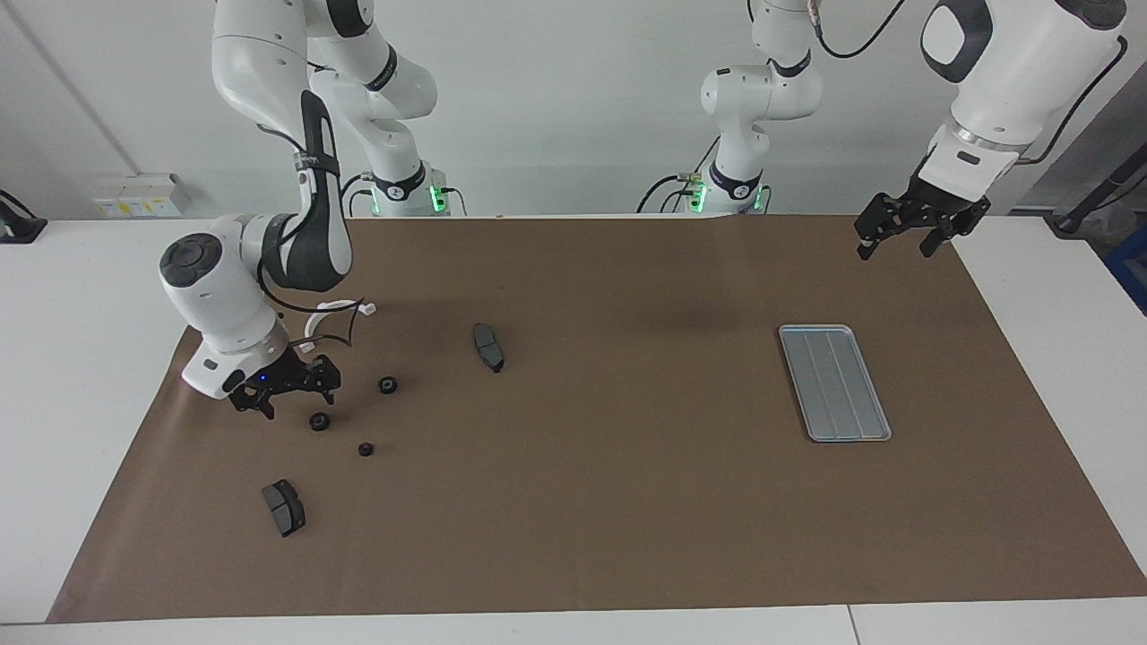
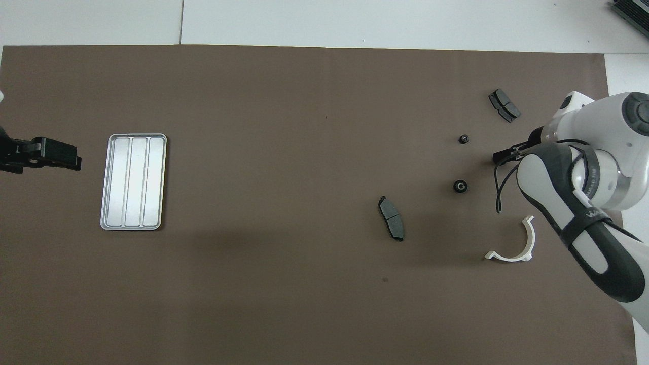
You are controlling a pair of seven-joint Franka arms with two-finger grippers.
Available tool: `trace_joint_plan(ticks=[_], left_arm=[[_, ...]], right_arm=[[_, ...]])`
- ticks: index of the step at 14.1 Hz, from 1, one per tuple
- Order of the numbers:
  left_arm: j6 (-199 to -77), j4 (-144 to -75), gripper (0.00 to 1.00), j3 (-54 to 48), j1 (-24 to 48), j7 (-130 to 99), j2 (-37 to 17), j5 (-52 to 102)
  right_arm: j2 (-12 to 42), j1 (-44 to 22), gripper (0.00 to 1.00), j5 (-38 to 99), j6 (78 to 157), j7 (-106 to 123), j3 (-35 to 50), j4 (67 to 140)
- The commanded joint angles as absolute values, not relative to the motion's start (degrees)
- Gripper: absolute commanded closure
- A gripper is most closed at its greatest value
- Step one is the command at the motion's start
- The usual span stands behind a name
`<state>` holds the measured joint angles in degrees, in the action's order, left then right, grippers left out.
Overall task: Pick bearing gear from pile to tray
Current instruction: 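Reach the right gripper to a black bearing gear and grasp it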
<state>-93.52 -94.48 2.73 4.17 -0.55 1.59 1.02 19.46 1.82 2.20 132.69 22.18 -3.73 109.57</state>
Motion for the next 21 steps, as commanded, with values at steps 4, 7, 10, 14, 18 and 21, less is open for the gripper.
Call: trace_joint_plan(ticks=[4,7,10,14,18,21], left_arm=[[-94.04,-96.33,0.00,2.55,3.69,0.00,3.34,1.67],[-94.04,-96.33,0.00,2.55,3.69,0.00,3.34,1.67],[-94.04,-96.33,0.00,2.55,3.69,0.00,3.34,1.67],[-94.04,-96.33,0.00,2.55,3.60,0.00,3.34,1.67],[-94.04,-96.33,0.00,2.55,3.69,0.00,3.34,1.67],[-94.04,-96.33,0.00,2.55,3.69,0.00,3.34,1.67]], right_arm=[[22.41,2.55,0.00,4.48,137.81,26.02,-3.52,110.57],[22.50,2.46,0.00,5.35,137.90,26.45,-3.51,110.57],[22.59,2.55,0.16,6.06,139.03,27.68,-3.51,111.00],[22.50,2.55,0.34,6.06,141.33,28.56,-3.52,112.68],[22.50,2.55,0.65,6.06,141.42,28.48,-3.52,112.68],[22.59,2.37,1.00,6.06,141.42,28.21,-3.52,112.59]])
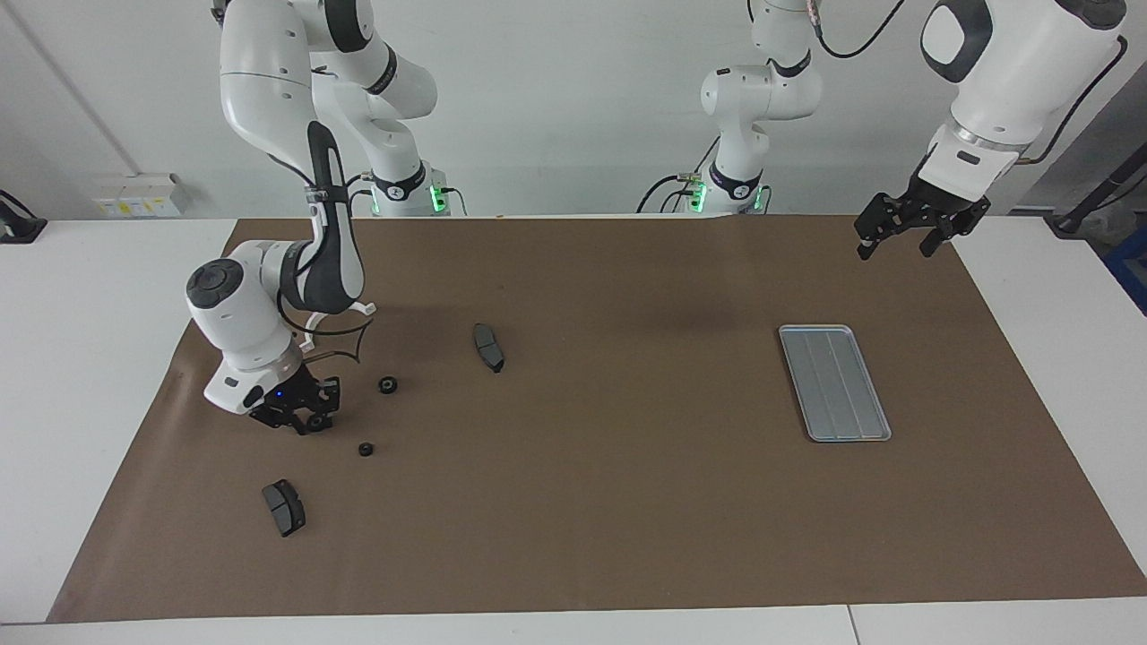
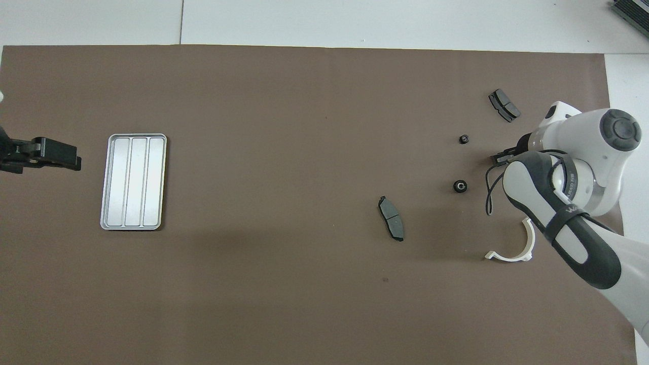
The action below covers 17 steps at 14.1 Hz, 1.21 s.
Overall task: Pick bearing gear from pile to tray
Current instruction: 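Reach the right gripper to a black bearing gear and grasp it, then carry the bearing gear with the right gripper toward the table center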
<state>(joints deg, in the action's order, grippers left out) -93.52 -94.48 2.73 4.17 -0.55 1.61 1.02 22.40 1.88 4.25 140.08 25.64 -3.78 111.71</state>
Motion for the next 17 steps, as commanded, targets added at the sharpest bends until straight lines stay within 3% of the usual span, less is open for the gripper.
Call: trace_joint_plan(ticks=[1,4,6,12,17], left_arm=[[-94.04,-96.33,0.00,2.46,3.69,0.00,3.34,1.67],[-94.04,-96.33,0.00,2.55,3.60,0.00,3.25,1.67],[-94.04,-96.33,0.00,2.55,3.69,0.00,3.34,1.67],[-94.04,-96.33,0.00,2.55,3.69,0.00,3.25,1.67],[-94.04,-96.33,0.00,2.55,3.69,0.00,3.34,1.67]], right_arm=[[22.50,2.29,1.00,6.06,141.24,28.04,-3.52,112.33],[21.10,1.41,1.00,6.06,139.06,26.82,-3.43,111.10],[19.00,0.97,1.00,6.06,132.57,21.74,-3.17,108.12],[15.47,-9.64,1.00,4.84,120.16,-0.74,-2.99,101.09],[15.73,-21.25,1.00,4.39,122.43,-21.76,-2.99,100.72]])
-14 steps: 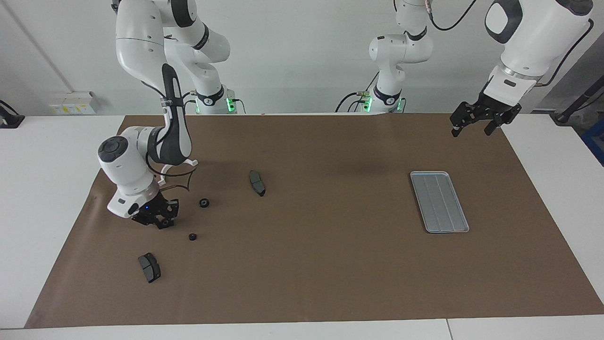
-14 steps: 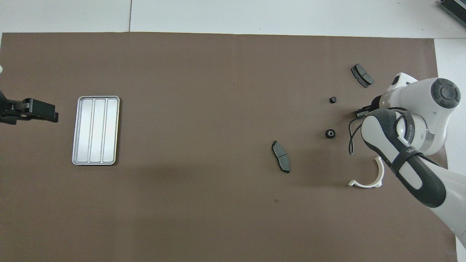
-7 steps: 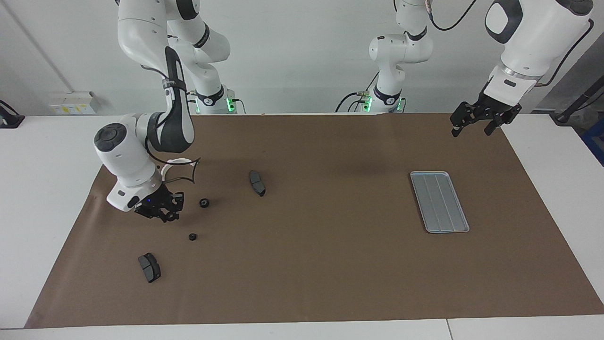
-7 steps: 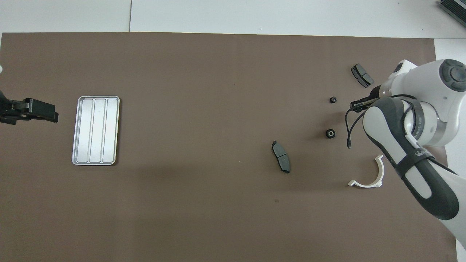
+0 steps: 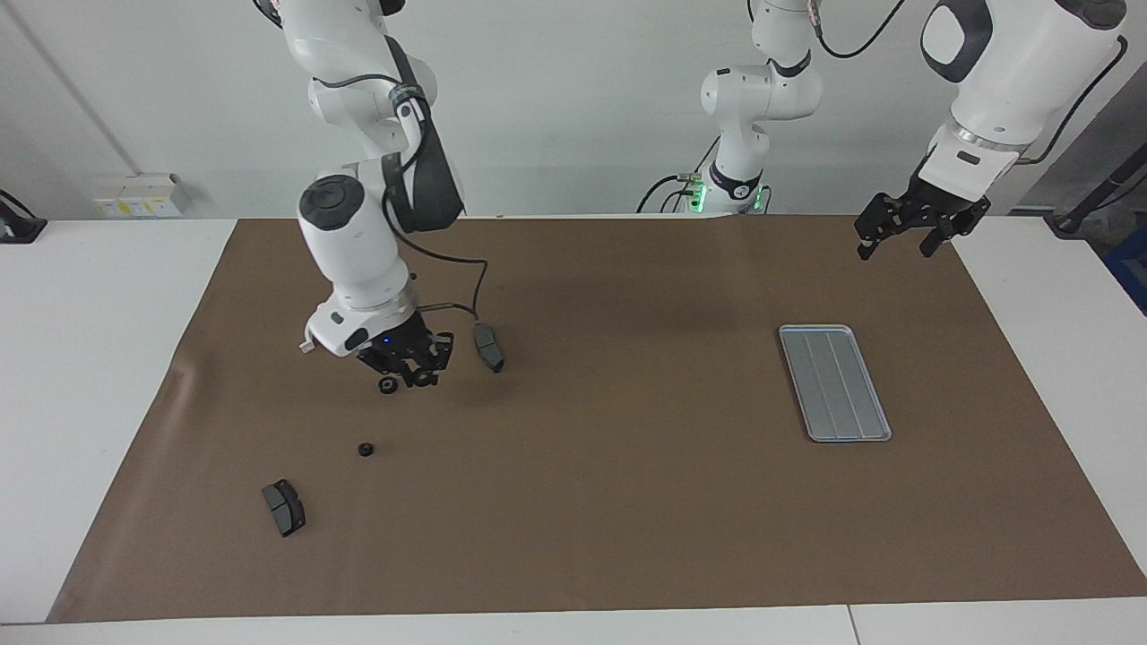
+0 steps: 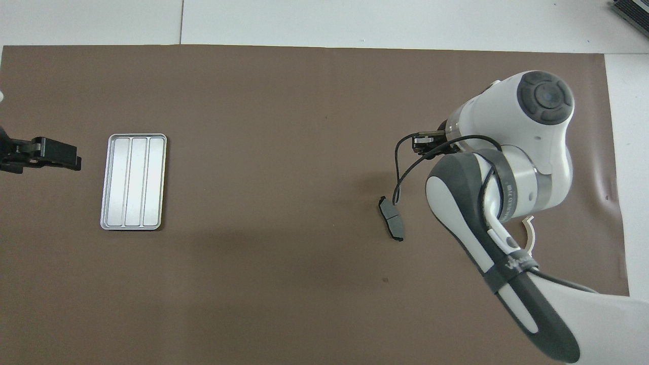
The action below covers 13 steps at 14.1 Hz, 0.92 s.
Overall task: Pick bearing gear from pile to tray
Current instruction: 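Carry the bearing gear with the right gripper toward the table center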
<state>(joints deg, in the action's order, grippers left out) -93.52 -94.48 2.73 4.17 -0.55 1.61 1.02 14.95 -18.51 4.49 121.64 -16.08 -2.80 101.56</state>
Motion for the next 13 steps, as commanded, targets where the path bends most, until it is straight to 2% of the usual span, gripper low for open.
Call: trace_joint_plan(ticks=[1,7,9,13], left_arm=[[-94.04,-96.33,0.00,2.46,3.69,0.00,3.25,1.67],[-94.04,-96.33,0.00,2.55,3.69,0.00,3.34,1.67],[-94.04,-96.33,0.00,2.55,3.69,0.00,3.34,1.67],[-94.04,-96.33,0.00,2.55,3.69,0.00,3.34,1.67]], right_arm=[[16.08,-23.62,1.00,4.31,123.56,-25.80,-2.90,100.72],[19.77,-34.26,1.00,4.22,129.81,-42.42,-2.99,100.55],[22.92,-37.69,1.00,1.86,133.31,-48.39,-2.99,100.37],[29.26,-40.77,1.00,-4.30,135.25,-58.17,-2.90,95.98]])
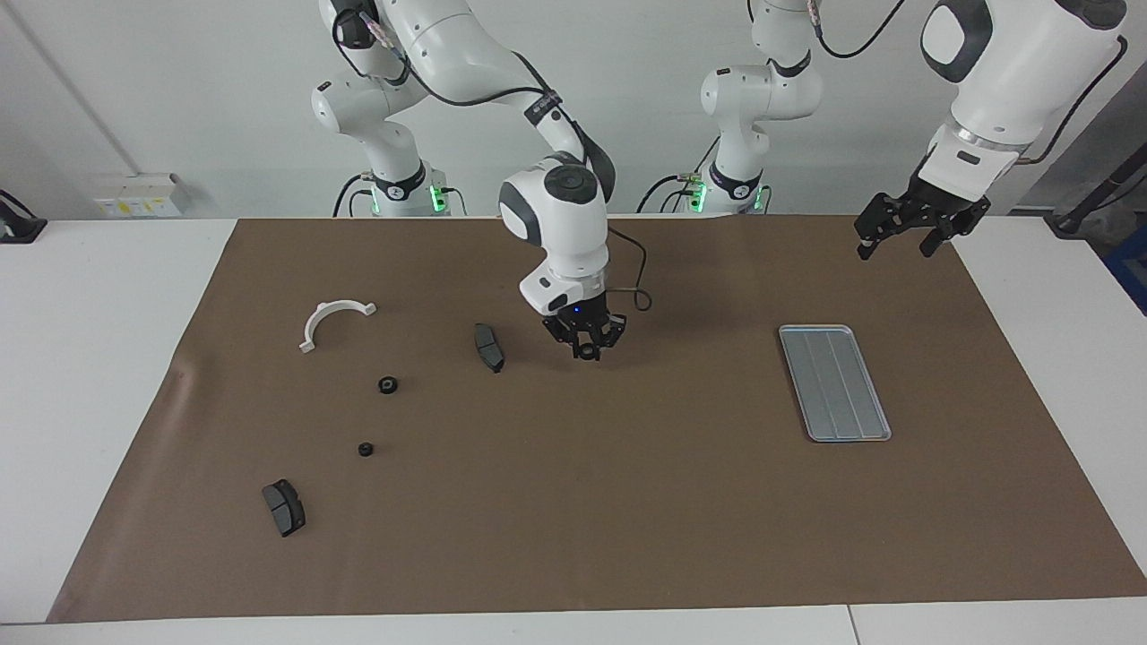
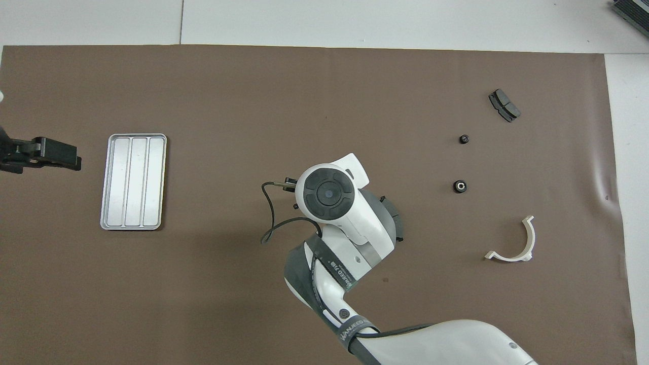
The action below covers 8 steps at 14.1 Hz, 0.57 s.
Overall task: Pick bearing gear from pile to tray
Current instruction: 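Carry the bearing gear with the right gripper toward the table center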
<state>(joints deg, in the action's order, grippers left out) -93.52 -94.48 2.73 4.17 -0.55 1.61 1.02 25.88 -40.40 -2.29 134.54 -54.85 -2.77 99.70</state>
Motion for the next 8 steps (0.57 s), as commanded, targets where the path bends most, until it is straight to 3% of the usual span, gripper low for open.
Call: trace_joint_plan(ticks=[1,4,5,6,7,8], left_arm=[[-94.04,-96.33,0.00,2.55,3.69,0.00,3.34,1.67],[-93.86,-96.24,0.00,2.11,4.48,-0.09,3.51,1.67],[-93.61,-96.24,0.00,1.94,4.57,-0.09,3.52,1.67],[-93.69,-96.24,0.00,1.93,4.57,-0.09,3.60,1.67],[-94.21,-96.24,0.00,1.93,4.57,0.00,3.52,1.67],[-93.78,-96.33,0.00,1.93,4.57,0.61,3.60,1.67]], right_arm=[[30.05,-41.91,1.00,-4.22,136.22,-58.53,-2.90,96.06],[30.76,-42.19,0.98,-4.22,137.46,-59.76,-2.90,96.50],[30.76,-42.27,0.74,-4.22,137.63,-59.85,-2.90,97.03],[30.67,-42.36,0.18,-4.22,137.46,-59.85,-2.90,97.29],[30.67,-42.36,0.00,-4.39,137.11,-59.85,-2.99,97.21],[30.33,-42.36,0.00,-5.35,136.15,-59.85,-3.16,96.77]])
